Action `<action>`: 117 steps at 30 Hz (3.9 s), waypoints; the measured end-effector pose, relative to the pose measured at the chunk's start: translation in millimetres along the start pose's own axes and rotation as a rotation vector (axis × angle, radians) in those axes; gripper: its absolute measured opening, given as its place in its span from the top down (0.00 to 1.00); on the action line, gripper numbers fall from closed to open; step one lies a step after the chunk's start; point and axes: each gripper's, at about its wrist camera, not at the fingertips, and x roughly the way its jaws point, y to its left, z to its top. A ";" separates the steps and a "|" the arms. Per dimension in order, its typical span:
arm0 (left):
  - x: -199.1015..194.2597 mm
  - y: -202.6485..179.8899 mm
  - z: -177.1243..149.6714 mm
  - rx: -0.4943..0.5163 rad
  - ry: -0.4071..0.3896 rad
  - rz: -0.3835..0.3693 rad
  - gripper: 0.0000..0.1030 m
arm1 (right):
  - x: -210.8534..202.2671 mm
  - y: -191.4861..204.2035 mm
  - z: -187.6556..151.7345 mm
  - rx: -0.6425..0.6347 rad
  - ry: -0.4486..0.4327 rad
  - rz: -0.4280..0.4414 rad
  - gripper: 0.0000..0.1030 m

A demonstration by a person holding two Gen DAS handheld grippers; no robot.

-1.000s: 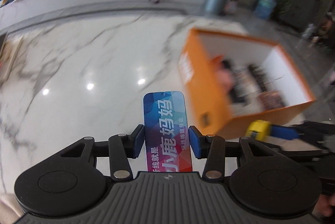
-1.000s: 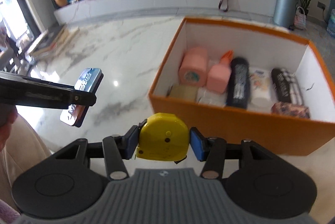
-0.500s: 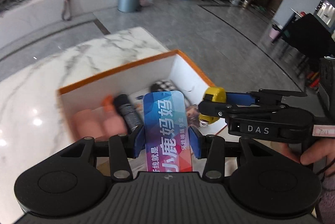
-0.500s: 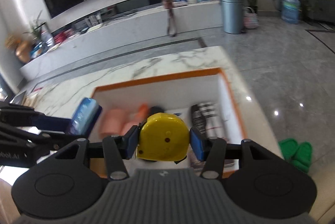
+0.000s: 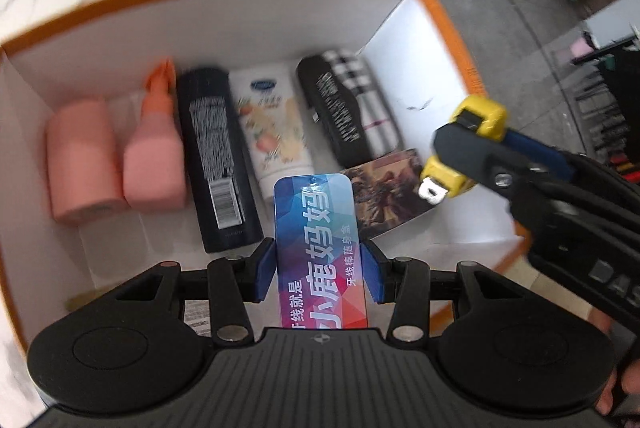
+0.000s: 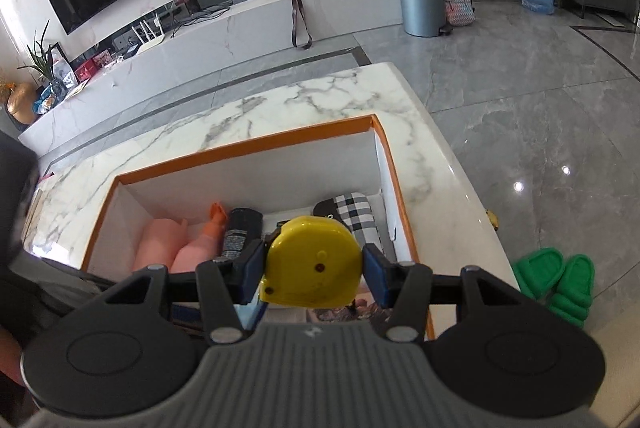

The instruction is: Organize rigid objects

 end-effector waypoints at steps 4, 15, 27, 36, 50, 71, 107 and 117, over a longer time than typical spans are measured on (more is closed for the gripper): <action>21.4 11.2 5.9 -0.113 0.079 0.011 0.50 | 7.6 -2.8 1.7 -0.005 0.005 0.002 0.48; 46.3 23.9 6.1 -0.241 0.136 -0.013 0.47 | 16.9 -3.4 1.4 -0.018 0.016 -0.002 0.48; -19.6 43.7 -12.5 -0.160 -0.079 -0.017 0.46 | 15.1 4.9 -0.9 -0.031 0.058 0.012 0.48; -84.3 64.1 -22.4 -0.101 -0.332 0.075 0.46 | 65.5 53.8 -21.8 -0.068 0.352 0.130 0.48; -97.7 91.0 -36.8 -0.115 -0.340 -0.003 0.46 | 102.2 73.9 -41.5 -0.020 0.542 0.052 0.47; -160.1 35.4 -107.8 0.005 -0.572 0.050 0.46 | -44.1 96.2 -24.1 -0.032 0.145 0.048 0.47; -156.4 -29.8 -236.3 0.116 -0.989 0.474 0.02 | -168.9 107.8 -133.7 -0.136 -0.399 -0.041 0.15; -152.4 -8.4 -250.9 0.049 -0.938 0.460 0.02 | -159.8 115.8 -148.0 -0.107 -0.341 -0.063 0.14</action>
